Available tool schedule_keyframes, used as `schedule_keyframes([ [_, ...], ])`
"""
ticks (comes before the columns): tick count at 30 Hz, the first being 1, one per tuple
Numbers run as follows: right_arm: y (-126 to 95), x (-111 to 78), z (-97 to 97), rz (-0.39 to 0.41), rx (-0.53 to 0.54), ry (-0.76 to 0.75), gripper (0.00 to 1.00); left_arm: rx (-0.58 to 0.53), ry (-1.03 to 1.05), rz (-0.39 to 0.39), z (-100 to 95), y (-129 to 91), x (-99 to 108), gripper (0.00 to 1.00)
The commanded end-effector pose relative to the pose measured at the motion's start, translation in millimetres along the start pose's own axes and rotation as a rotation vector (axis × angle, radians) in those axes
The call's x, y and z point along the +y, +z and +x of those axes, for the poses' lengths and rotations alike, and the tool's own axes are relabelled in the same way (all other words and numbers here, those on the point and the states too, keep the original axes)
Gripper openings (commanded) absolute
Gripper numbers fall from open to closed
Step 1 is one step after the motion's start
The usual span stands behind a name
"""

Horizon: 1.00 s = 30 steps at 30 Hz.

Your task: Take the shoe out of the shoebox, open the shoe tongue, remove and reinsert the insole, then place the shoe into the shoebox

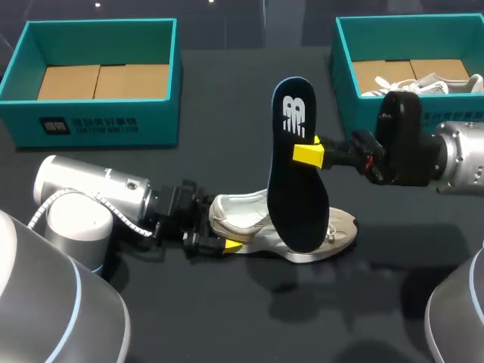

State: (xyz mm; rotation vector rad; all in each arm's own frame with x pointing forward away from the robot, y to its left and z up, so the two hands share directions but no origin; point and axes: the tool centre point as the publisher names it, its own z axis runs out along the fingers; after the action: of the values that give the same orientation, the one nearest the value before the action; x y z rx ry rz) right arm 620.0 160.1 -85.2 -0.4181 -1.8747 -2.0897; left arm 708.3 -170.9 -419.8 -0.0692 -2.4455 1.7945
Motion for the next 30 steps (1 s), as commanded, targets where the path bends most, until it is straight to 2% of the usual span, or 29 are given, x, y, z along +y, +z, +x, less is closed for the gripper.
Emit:
schedule_keyframes([
  [1, -9, -3.8, 14.0, -0.003, -0.103, -0.007, 0.0, 0.0, 0.0, 0.0, -0.3, 0, 3, 0.0],
  [18, -14, -3.9, 18.9, 0.006, -0.119, 0.01, 0.0, 0.0, -0.001, -0.001, 0.0, -1, 2, 0.0],
  [19, -14, -3.9, 18.9, 0.006, -0.119, 0.01, 0.0, 0.002, -0.002, -0.003, 0.6, -2, 1, 0.21],
  [20, -14, -3.9, 18.9, 0.006, -0.119, 0.01, 0.0, -0.002, 0.006, -0.011, 1.0, -3, 0, 0.48],
  [21, -14, -3.9, 18.9, 0.006, -0.119, 0.01, 0.0, -0.009, 0.013, -0.02, 1.5, -4, -1, 0.96],
  [22, -14, -3.9, 18.9, 0.006, -0.119, 0.01, 0.0, -0.021, 0.018, -0.026, 2.2, -5, -2, 1.0],
  [26, -14, -3.9, 18.9, 0.006, -0.119, 0.01, 0.0, -0.026, -0.001, -0.06, 6.5, -13, -7, 1.0],
  [29, -14, -3.9, 18.9, 0.006, -0.119, 0.01, 0.0, -0.011, -0.028, -0.152, 8.3, -21, -12, 1.0],
  [30, -14, -3.9, 18.9, 0.006, -0.119, 0.01, 0.0, -0.011, -0.028, -0.152, 8.3, -21, -12, 1.0],
])
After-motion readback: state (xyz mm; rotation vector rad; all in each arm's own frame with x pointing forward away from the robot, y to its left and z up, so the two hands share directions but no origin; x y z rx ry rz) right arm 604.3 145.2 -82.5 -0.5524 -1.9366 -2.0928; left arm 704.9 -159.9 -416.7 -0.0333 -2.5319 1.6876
